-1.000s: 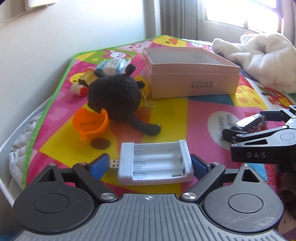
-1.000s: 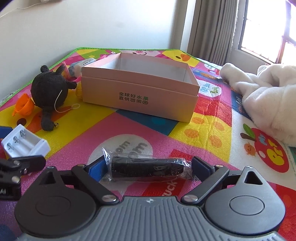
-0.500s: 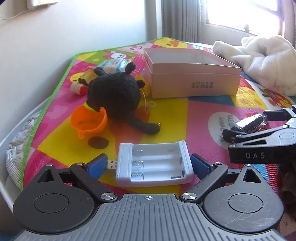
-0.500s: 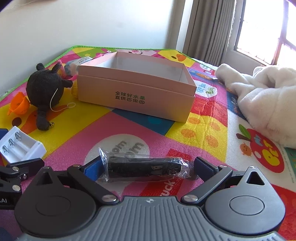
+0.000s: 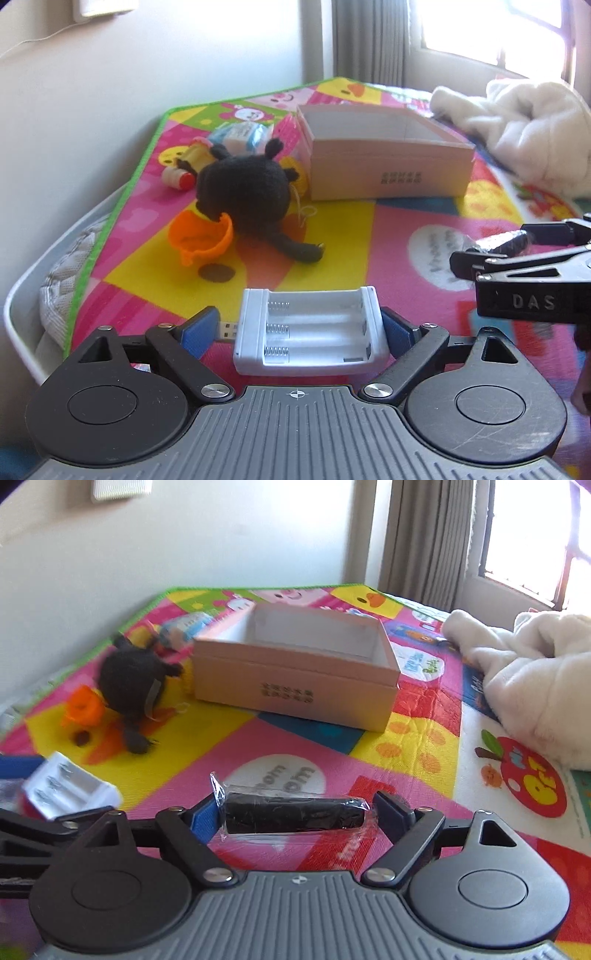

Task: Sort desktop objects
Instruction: 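Grasp the white battery charger with the left tool while the right tool holds the pack, then lower the charger into the pink box with the left tool while the right drops the pack in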

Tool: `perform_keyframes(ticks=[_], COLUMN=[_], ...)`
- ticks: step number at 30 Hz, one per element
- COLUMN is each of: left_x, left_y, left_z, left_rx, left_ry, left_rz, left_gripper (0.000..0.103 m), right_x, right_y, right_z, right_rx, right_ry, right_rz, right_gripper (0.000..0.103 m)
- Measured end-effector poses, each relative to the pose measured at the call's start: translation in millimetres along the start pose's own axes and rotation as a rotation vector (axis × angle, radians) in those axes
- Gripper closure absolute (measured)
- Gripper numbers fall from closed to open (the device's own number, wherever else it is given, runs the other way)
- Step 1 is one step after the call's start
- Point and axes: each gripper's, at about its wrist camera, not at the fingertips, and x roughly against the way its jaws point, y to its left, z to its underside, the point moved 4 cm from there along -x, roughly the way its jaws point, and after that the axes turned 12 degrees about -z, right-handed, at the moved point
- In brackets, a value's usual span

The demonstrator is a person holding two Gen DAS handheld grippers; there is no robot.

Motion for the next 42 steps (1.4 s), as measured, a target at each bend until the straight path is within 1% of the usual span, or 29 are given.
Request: perform_keyframes(ticks=[3,7,9,11,13,15,21,26,29,32,37,40,41,42], left_x=[16.3,30.4,34.7,38.0,41.1,42.3,42.2,38.4,33.4,30.8,20.7,11.2,8.9,7.2], left_y=[-2.9,-11.9,-16.6,-18.1,-17.1,-15.0,-9.5,-9.2,-8.7,-12.4,-25.1,-26.3,-26.7,-28.1], left_z=[-3.0,-4.1,-3.0,-2.1,-2.0,-2.5,-6.3,-6.1,-8.1,-14.5,-29.4,-54.1,-66.6,-83.6], left_rx=[-0.002,-0.040,-0.073,-0.082,-0.074,-0.059,-0.046,-0.048,-0.042,-0.056,-0.097,-0.080,-0.075,-0.072], left_ry=[-0.027,-0.051,-0.055,-0.051,-0.050,-0.048,-0.033,-0.035,-0.043,-0.070,-0.096,-0.107,-0.121,-0.152], left_rz=[0.023,0.053,0.051,0.051,0.052,0.049,0.053,0.061,0.062,0.077,0.104,0.115,0.118,0.117], left_gripper=[0.009,0.009,0.009,0.009,0.009,0.009,0.009,0.009,0.009,0.009,0.009,0.009,0.009,0.009], right_x=[24.4,45.9,52.4,54.6,55.7,57.9,70.2,67.3,61.7,60.8,61.3,56.8,54.3,51.0], right_y=[5.4,3.3,-0.1,-2.9,-4.0,-4.3,-6.5,-13.2,-14.5,-16.8,-31.5,-44.4,-48.8,-52.8], right_z=[-4.2,-2.3,1.2,5.4,8.3,8.5,-3.4,-8.8,-8.3,-12.0,-34.5,-67.3,-83.4,-102.4], right_rx=[0.019,0.017,0.019,0.035,0.053,0.062,0.085,0.080,0.065,0.065,0.056,0.037,0.025,0.018], right_ry=[-0.021,-0.002,0.013,0.035,0.054,0.064,0.060,0.069,0.081,0.067,0.011,-0.035,-0.057,-0.085], right_rz=[-0.003,0.000,0.002,0.012,0.032,0.030,0.033,0.036,0.019,0.007,0.002,-0.024,-0.040,-0.058], right_gripper=[0.018,0.018,0.018,0.018,0.018,0.018,0.018,0.018,0.018,0.018,0.018,0.018,0.018,0.018])
